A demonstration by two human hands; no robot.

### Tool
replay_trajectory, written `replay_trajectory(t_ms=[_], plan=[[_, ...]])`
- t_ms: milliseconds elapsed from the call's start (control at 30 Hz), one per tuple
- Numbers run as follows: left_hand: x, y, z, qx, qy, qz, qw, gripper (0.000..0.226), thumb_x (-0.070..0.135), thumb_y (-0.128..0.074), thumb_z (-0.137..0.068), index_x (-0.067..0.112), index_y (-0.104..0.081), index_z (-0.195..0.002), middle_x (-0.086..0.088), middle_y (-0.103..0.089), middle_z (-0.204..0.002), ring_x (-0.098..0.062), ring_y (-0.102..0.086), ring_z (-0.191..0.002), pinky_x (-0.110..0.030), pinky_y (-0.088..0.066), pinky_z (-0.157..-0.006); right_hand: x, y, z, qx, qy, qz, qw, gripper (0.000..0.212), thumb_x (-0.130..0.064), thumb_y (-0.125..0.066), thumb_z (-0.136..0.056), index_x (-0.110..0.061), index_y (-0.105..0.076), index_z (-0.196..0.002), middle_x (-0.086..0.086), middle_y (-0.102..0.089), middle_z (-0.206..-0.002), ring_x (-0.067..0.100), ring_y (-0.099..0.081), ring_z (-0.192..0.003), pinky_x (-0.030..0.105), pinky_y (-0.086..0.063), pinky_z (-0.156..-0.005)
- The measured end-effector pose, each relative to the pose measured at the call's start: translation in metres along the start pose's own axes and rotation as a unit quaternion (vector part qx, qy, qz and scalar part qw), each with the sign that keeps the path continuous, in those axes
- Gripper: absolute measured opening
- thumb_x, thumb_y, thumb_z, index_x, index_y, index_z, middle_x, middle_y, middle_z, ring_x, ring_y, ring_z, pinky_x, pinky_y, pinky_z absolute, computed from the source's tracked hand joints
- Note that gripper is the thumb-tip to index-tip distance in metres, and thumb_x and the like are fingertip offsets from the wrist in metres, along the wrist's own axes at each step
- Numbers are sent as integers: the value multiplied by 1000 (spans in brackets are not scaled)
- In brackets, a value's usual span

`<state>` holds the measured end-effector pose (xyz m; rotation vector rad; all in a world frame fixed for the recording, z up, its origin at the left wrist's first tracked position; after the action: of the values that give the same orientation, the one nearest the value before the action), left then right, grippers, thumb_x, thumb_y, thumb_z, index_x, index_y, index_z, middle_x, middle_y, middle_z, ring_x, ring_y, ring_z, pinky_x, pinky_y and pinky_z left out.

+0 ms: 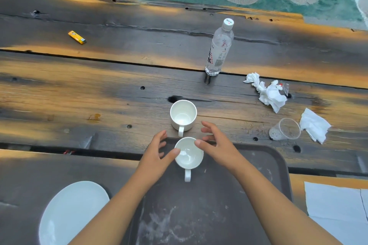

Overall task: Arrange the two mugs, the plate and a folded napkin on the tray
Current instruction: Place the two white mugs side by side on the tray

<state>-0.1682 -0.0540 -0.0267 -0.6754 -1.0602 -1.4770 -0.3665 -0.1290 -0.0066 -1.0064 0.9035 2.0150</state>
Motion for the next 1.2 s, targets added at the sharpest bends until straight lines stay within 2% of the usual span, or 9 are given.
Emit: replay_trajectory(t_ms=[100,167,333,433,567,733,800,967,1200], plan=[[12,6,-19,11,-11,-2,1000,72,34,-74,-90,31,-36,-151,11,-45,-152,-8,-48,-135,-31,-45,-108,-12,4,-19,12,11,-11,1000,74,-46,-75,-84,-35,-41,-149,-7,-51,-139,10,-55,-125,32,-49,-101],[18,7,-32,11,-14,7,1000,72,31,-75,-90,31,-36,-150,11,-44,-152,-9,-48,-135,-21,-44,-99,-18,4,-32,15,16,-12,1000,71,-41,-77,-87,-34,-42,-148,-6,-50,-141,11,-53,-127,34,-48,-103],[28,0,-57,-47,-14,54,997,76,27,-82,-86,48,-40,-145,28,-49,-144,-2,-51,-133,-9,-49,-87,-27,-4,-55,-4,23,-29,999,72,-37,-82,-83,-36,-45,-144,-8,-52,-142,11,-54,-129,34,-49,-104],[32,-6,-65,-87,-13,48,995,84,32,-85,-81,56,-36,-145,36,-54,-135,13,-52,-126,-14,-48,-93,-29,-10,-62,-17,37,-35,999,72,-30,-85,-81,-37,-47,-141,-9,-54,-142,10,-54,-131,36,-48,-108],[29,-8,-75,-111,-17,40,993,88,27,-86,-82,53,-34,-148,26,-51,-145,4,-53,-131,-25,-46,-104,-25,-15,-68,-29,38,-57,997,75,-17,-87,-80,-35,-48,-141,-8,-57,-141,11,-57,-130,39,-48,-110],[25,-8,-77,-112,-11,50,992,88,31,-89,-76,59,-38,-142,29,-55,-139,5,-57,-126,-15,-54,-89,-19,-17,-71,-34,33,-76,996,75,-8,-85,-81,-32,-48,-141,-13,-60,-135,2,-61,-122,18,-51,-94],[23,-7,-78,-106,-8,54,993,88,31,-89,-74,57,-40,-143,24,-58,-139,2,-58,-127,-19,-53,-94,-19,-15,-72,-30,31,-78,996,74,-7,-85,-80,-32,-50,-140,-16,-62,-131,-2,-62,-118,12,-51,-88],[33,-10,-84,-106,-15,44,993,91,33,-91,-67,50,-43,-143,10,-60,-140,-8,-59,-128,-32,-48,-106,-24,-8,-72,-23,44,-75,996,72,-11,-84,-83,-35,-51,-141,-12,-63,-133,10,-62,-122,26,-53,-100],[58,-29,-80,-105,-29,27,994,87,29,-89,-72,55,-40,-138,21,-59,-135,4,-64,-117,-17,-54,-87,-34,22,-59,-17,53,-74,996,73,-14,-84,-82,-39,-51,-142,-13,-63,-134,4,-61,-124,19,-50,-94]])
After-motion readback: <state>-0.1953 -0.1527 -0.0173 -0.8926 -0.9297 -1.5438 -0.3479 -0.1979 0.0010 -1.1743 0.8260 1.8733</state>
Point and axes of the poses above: each hand's wrist, its own z-axis away from the middle knuckle, its own y-axis out of the back of the hand, x = y × z, the point moved 9 cm from there along -z, towards the middle knuckle
